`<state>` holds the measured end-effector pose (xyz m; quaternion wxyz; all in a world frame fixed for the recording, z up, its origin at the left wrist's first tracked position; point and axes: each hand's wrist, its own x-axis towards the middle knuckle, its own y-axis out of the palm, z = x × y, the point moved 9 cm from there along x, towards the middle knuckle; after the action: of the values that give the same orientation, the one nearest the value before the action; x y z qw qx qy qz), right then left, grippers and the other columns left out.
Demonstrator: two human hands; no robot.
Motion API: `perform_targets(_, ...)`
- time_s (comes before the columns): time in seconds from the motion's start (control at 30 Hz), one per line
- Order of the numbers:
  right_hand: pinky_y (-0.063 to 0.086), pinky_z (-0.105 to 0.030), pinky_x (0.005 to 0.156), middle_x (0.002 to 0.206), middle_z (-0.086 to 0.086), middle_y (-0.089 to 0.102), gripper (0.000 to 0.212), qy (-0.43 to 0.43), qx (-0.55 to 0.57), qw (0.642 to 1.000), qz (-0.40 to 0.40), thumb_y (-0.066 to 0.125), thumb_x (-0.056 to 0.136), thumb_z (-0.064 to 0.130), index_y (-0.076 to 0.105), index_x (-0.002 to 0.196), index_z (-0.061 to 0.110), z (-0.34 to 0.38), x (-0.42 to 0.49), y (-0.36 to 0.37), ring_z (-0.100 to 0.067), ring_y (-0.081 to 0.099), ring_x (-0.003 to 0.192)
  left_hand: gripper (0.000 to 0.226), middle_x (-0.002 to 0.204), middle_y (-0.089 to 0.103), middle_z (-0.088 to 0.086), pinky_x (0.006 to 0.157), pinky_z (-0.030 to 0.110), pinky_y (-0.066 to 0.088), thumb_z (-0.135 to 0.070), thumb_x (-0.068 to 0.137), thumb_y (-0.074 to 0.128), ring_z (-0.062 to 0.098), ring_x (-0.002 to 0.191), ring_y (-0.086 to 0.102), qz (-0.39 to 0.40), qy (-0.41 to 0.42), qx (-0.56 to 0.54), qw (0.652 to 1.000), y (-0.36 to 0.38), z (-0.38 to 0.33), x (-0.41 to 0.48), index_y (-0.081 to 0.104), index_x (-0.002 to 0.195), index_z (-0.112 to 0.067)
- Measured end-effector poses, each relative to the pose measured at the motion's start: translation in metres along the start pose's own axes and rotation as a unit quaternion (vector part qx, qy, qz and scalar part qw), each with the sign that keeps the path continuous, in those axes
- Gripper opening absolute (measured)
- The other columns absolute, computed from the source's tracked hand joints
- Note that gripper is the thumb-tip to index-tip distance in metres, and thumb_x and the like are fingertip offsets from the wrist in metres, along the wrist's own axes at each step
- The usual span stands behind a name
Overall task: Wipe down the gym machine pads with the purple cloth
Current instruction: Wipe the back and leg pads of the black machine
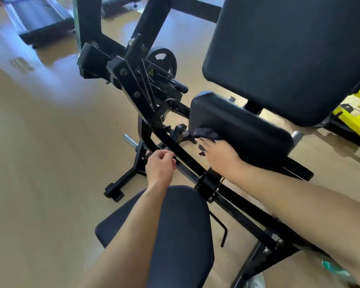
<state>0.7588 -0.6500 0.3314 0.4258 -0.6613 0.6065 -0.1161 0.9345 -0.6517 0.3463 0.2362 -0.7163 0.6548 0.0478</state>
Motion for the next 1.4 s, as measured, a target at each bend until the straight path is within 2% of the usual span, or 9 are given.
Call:
perform_targets(0.23, 0.01, -0.038, 0.124, 0.168, -0.009, -0.018, 0.059, 0.017, 0.018, 1.0, 0.0, 0.03, 0.108, 0.035, 0.01, 0.161, 0.019, -0.026, -0.087, 0.017, -0.03, 0.003, 0.155, 0.018, 0.078, 0.07, 0.0, 0.065, 0.026, 0.051, -0.02, 0.096, 0.053, 0.013, 0.067, 0.064, 0.047, -0.002, 0.011, 0.999, 0.053, -0.014, -0.037, 0.07, 0.092, -0.018)
perform_targets(0.5, -0.005, -0.058, 0.122, 0.167, -0.009, -0.023, 0.062, 0.063, -0.096, 0.989, -0.09, 0.027, 0.105, 0.053, 0.006, 0.16, 0.034, -0.077, -0.009, -0.062, -0.043, -0.019, 0.152, 0.018, 0.08, 0.07, 0.002, 0.064, 0.029, 0.051, -0.018, 0.095, 0.053, 0.014, 0.068, 0.064, 0.026, -0.01, -0.029, 0.999, 0.054, 0.0, -0.046, 0.07, 0.095, -0.019)
perform_targets(0.7, -0.008, -0.049, 0.123, 0.167, -0.014, -0.018, 0.06, 0.008, -0.116, 0.991, -0.071, 0.019, 0.108, 0.042, -0.002, 0.16, 0.021, -0.052, -0.041, -0.022, -0.036, -0.015, 0.154, 0.019, 0.074, 0.068, -0.001, 0.063, 0.026, 0.048, -0.018, 0.096, 0.05, 0.013, 0.067, 0.062, 0.038, -0.022, -0.001, 0.999, 0.045, 0.02, -0.064, 0.069, 0.093, -0.019)
perform_targets(0.83, 0.03, -0.033, 0.116, 0.17, -0.003, -0.001, 0.064, 0.032, 0.034, 0.999, 0.002, 0.036, 0.106, 0.03, 0.008, 0.162, 0.017, -0.027, -0.093, 0.025, -0.018, 0.011, 0.155, 0.018, 0.075, 0.068, -0.002, 0.058, 0.022, 0.047, -0.02, 0.097, 0.05, 0.011, 0.065, 0.062, 0.07, -0.006, 0.022, 0.997, 0.039, 0.012, -0.072, 0.068, 0.093, -0.02)
perform_targets(0.9, 0.049, -0.03, 0.095, 0.16, -0.002, 0.037, 0.052, 0.037, 0.112, 0.993, -0.013, 0.05, 0.098, 0.026, 0.047, 0.15, 0.019, -0.019, -0.109, 0.029, -0.015, 0.042, 0.142, 0.018, 0.078, 0.069, -0.001, 0.059, 0.022, 0.049, -0.02, 0.097, 0.051, 0.011, 0.066, 0.063, 0.085, 0.006, 0.027, 0.996, 0.034, 0.009, -0.075, 0.069, 0.094, -0.02)
perform_targets(1.0, 0.057, -0.033, 0.086, 0.119, -0.009, 0.072, 0.026, 0.028, 0.073, 0.997, 0.001, 0.057, 0.086, 0.022, 0.081, 0.096, 0.017, -0.012, -0.131, 0.025, -0.025, 0.069, 0.101, 0.017, 0.077, 0.069, 0.0, 0.061, 0.024, 0.051, -0.019, 0.097, 0.051, 0.013, 0.067, 0.062, 0.11, 0.018, 0.033, 0.993, 0.026, 0.01, -0.082, 0.068, 0.093, -0.018)
perform_targets(1.1, 0.05, -0.039, 0.099, 0.135, -0.009, 0.061, 0.039, 0.058, 0.16, 0.985, 0.007, 0.037, 0.095, 0.007, 0.07, 0.115, 0.014, -0.007, -0.151, 0.012, -0.027, 0.067, 0.106, 0.016, 0.078, 0.07, 0.0, 0.063, 0.026, 0.05, -0.022, 0.095, 0.052, 0.013, 0.068, 0.064, 0.127, 0.019, 0.042, 0.991, 0.019, 0.018, -0.095, 0.068, 0.094, -0.02)
perform_targets(1.2, 0.053, -0.038, 0.089, 0.122, 0.001, 0.063, 0.038, 0.158, 0.396, 0.905, 0.014, 0.049, 0.092, -0.001, 0.068, 0.109, 0.027, -0.005, -0.171, 0.005, -0.026, 0.065, 0.104, 0.018, 0.092, 0.072, -0.003, 0.069, 0.028, 0.05, -0.029, 0.093, 0.056, 0.011, 0.078, 0.067, 0.205, 0.016, 0.083, 0.975, 0.023, 0.026, -0.116, 0.066, 0.107, -0.024)
perform_targets(1.4, 0.054, -0.037, 0.089, 0.109, -0.006, 0.071, 0.044, 0.2, 0.731, 0.653, -0.001, 0.048, 0.084, -0.007, 0.07, 0.106, 0.025, 0.03, -0.206, -0.018, -0.026, 0.066, 0.105, 0.069, 0.128, 0.055, -0.017, 0.095, 0.026, 0.049, -0.029, 0.087, 0.07, 0.007, 0.099, 0.065, 0.385, 0.087, 0.147, 0.907, 0.029, 0.027, -0.188, 0.038, 0.147, -0.042)
